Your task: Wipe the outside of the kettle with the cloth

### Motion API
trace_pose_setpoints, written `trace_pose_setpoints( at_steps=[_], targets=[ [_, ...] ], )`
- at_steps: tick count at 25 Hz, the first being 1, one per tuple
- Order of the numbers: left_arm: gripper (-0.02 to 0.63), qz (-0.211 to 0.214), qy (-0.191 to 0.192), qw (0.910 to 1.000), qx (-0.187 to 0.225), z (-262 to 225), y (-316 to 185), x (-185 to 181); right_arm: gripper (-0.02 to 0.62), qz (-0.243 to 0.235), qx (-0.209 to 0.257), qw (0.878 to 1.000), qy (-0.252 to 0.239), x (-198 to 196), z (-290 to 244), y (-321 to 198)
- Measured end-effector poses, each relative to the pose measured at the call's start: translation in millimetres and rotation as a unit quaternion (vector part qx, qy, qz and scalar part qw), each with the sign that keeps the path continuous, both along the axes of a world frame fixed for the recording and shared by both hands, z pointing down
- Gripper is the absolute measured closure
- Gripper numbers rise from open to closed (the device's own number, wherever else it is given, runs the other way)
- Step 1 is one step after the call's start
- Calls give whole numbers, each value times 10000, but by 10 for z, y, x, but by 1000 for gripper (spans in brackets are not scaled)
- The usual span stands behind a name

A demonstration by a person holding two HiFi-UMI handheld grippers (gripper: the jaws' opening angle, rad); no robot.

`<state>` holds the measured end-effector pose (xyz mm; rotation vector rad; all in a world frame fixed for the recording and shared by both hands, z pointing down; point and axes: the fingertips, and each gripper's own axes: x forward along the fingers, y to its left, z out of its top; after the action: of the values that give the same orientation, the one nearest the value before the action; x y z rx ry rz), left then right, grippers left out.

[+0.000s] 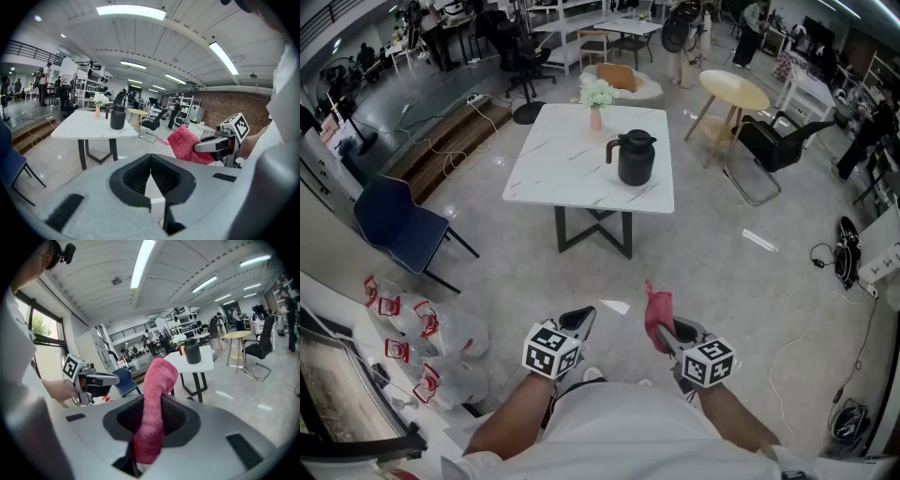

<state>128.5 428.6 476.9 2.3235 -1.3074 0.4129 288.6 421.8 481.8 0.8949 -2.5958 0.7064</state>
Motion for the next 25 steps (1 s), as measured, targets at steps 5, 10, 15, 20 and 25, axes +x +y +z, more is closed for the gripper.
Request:
trace_pose_setpoints(
  at_steps=[5,10,15,20,25],
  targets=[
    [606,2,8,10000,40,-26,-33,-40,502,39,24,10000,1,-32,-21,-35],
    [606,-25,11,10000,55,-29,-42,-142,502,80,11,10000,-5,-94,-13,-40],
    [606,-64,51,10000,24,24,-53,-280,497,35,-97,9998,-152,-225,-6,-22],
    [606,-188,92,9998,20,60,-82,-554,497,44,-183,9998,-74,-393,33,-52],
    [606,-269,99,9996,-22,148,-63,-881,497,165,-189,9997,8,-579,55,-164]
  ],
)
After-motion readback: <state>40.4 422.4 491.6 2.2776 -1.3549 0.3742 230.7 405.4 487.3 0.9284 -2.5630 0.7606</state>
